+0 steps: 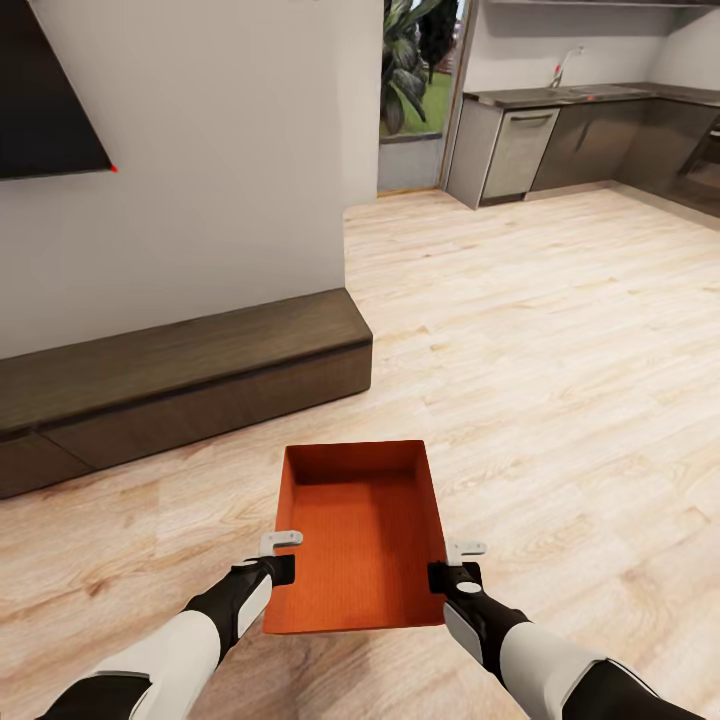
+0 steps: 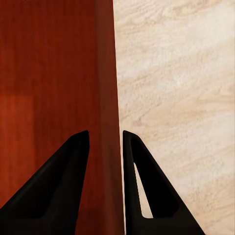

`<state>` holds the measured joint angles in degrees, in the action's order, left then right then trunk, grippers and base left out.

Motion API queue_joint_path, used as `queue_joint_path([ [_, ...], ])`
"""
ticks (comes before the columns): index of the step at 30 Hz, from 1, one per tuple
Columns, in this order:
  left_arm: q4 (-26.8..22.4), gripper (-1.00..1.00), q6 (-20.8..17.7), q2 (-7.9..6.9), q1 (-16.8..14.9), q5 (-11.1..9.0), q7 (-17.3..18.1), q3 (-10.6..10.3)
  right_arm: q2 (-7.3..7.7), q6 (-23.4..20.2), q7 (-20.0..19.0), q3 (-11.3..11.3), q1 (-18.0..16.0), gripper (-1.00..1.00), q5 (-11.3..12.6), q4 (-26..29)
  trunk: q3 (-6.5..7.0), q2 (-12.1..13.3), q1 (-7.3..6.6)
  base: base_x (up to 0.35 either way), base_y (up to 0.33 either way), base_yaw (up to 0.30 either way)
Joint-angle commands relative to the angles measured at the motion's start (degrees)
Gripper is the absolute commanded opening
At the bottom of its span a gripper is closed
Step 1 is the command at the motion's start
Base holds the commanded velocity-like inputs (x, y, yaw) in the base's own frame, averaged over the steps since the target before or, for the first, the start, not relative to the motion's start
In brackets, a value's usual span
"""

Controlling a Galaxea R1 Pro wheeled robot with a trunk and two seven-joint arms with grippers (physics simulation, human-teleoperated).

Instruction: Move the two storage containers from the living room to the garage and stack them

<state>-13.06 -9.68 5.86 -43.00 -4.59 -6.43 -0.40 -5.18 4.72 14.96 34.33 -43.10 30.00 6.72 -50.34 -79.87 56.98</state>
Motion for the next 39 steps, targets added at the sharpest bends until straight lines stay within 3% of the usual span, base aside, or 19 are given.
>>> queue_joint_path([
  [1,0.05,-1.0,-0.42,-0.24,0.02,-0.16,-0.66,0.35,0.34,0.37,0.31,-1.11,-0.06,-1.0,-0.54,0.14,0.15,0.4,-0.23,0.0,0.0,0.0],
  [20,0.05,-1.0,-0.42,-0.18,0.02,-0.16,-0.68,0.31,0.31,0.37,0.65,-1.16,-0.06,-1.0,-0.56,0.49,3.61,8.02,-4.4,0.0,0.0,0.0],
  [39,0.05,-1.0,-0.25,-0.17,0.02,-0.16,-0.63,0.31,0.25,0.47,0.77,-1.28,-0.06,-1.0,-0.47,0.49,8.6,15.64,-8.57,0.0,0.0,0.0],
])
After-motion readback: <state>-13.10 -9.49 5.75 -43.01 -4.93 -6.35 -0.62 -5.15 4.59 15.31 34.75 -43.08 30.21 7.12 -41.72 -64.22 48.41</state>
